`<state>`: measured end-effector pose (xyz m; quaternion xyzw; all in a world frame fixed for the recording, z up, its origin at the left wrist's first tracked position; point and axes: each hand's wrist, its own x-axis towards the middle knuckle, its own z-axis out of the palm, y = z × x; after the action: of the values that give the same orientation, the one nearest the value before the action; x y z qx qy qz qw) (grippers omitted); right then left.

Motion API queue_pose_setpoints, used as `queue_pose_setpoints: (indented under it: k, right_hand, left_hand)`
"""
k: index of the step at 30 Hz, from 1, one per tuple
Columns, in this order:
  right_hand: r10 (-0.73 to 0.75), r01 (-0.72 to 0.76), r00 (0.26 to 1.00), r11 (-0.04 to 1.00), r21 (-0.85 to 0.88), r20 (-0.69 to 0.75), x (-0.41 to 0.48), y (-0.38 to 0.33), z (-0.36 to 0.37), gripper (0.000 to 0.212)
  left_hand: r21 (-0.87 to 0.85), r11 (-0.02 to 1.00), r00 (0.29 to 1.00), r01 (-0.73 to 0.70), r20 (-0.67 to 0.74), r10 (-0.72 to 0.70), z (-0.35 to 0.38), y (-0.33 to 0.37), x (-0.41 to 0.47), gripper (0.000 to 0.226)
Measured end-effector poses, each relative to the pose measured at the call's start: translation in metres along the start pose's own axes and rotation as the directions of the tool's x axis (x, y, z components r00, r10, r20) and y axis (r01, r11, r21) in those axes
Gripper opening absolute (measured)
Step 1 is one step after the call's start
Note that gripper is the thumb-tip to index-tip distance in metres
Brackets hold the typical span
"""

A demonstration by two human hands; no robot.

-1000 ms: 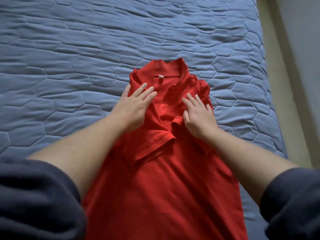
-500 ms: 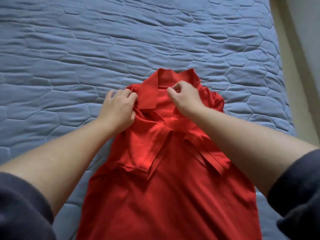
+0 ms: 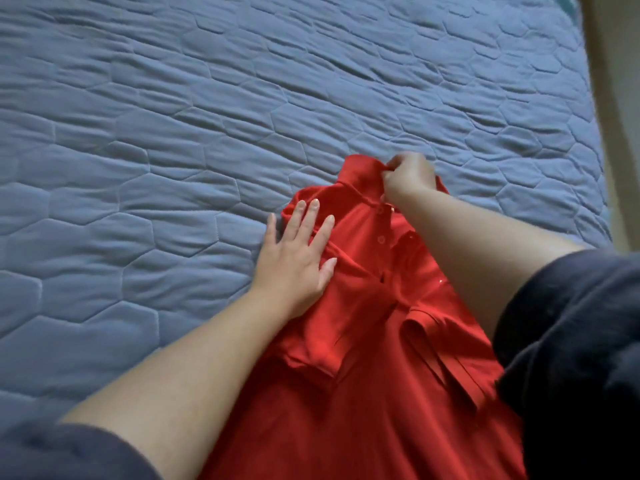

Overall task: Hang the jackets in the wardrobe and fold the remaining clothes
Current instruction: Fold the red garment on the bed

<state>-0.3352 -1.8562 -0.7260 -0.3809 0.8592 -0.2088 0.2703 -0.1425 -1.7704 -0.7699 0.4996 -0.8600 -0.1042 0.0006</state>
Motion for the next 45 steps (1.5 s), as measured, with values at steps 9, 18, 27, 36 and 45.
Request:
queue_pose_setpoints:
  k: [9,18,27,36,45]
  right_hand:
    - [-0.335,0.259,0.900,0.926,-0.275,-0.279,-0.022,0.032,0.023,0.050]
    - [-0.390,0.454,0.884,0.579,-0.677,0.259,-0.055,0.061,0.038,0.064]
    - [-0.343,0.429,0.903,0.742,-0.516,0.258,-0.196,0.172,-0.039,0.064]
    - [0.180,0.023,0.916,0.868,-0.496,0.358,-0.357,0.274,-0.087,0.069]
    - [0.625,-0.575,0.763,0.773,-0.268,0.166,-0.453,0.308,-0.104,0.062]
  left_hand:
    - [-0.053,0.998,0.995,0.015,-0.102,-0.021,0.029,-0.001,0.001,0.069]
    - [0.066,0.996,0.995,0.067,0.074,-0.072,0.029,-0.001,0.006,0.075]
    - [0.005,1.000,0.987,0.021,0.157,-0.022,-0.001,0.032,-0.173,0.069]
    - [0.061,0.846,0.754,0.529,0.425,-0.502,-0.019,0.059,-0.321,0.078]
    - [-0.118,0.367,0.373,0.923,0.519,-0.769,-0.043,0.050,-0.379,0.054]
